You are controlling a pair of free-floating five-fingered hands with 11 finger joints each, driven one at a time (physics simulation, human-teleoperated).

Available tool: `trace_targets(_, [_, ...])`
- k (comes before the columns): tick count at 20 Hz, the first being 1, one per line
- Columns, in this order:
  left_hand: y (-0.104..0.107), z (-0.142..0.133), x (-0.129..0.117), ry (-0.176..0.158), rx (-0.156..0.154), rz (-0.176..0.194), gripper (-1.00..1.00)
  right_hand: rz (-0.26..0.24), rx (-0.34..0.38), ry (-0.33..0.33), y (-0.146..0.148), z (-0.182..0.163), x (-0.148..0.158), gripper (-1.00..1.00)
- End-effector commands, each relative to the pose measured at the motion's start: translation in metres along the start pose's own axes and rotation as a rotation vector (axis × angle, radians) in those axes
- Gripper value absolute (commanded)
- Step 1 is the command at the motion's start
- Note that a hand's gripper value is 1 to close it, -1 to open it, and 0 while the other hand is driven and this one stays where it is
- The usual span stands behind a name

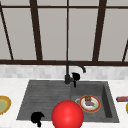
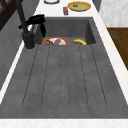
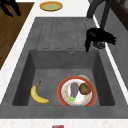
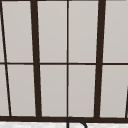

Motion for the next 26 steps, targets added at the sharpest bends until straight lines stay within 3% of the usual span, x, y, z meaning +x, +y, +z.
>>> trace_targets(1, [0.0,0.0,0.0,0.0,0.0,0.0,0.0,-0.005,0.048,0.008,-0.007,-0.029,-0.001,-1.0])
trace_targets(3, [0.0,0.0,0.0,0.0,0.0,0.0,0.0,-0.003,0.065,0.008,-0.007,-0.044,-0.005,-1.0])
trace_targets(8, [0.0,0.0,0.0,0.0,0.0,0.0,0.0,-0.021,0.148,-0.014,-0.01,-0.042,-0.008,-1.0])
trace_targets(14, [0.0,0.0,0.0,0.0,0.0,0.0,0.0,-0.021,0.172,0.024,-0.001,-0.029,-0.011,-1.0])
trace_targets(15, [0.0,0.0,0.0,0.0,0.0,0.0,0.0,-0.026,0.15,0.037,0.001,-0.024,-0.015,1.0])
trace_targets(18, [0.0,0.0,0.0,0.0,0.0,0.0,0.0,-0.041,0.08,0.031,-0.004,-0.016,-0.034,1.0])
trace_targets(22, [0.0,0.0,0.0,0.0,0.0,0.0,0.0,-0.112,0.121,-0.017,-0.008,-0.011,-0.041,1.0])
trace_targets(26, [0.0,0.0,0.0,0.0,0.0,0.0,0.0,-0.051,0.127,-0.028,-0.014,-0.032,-0.016,1.0])
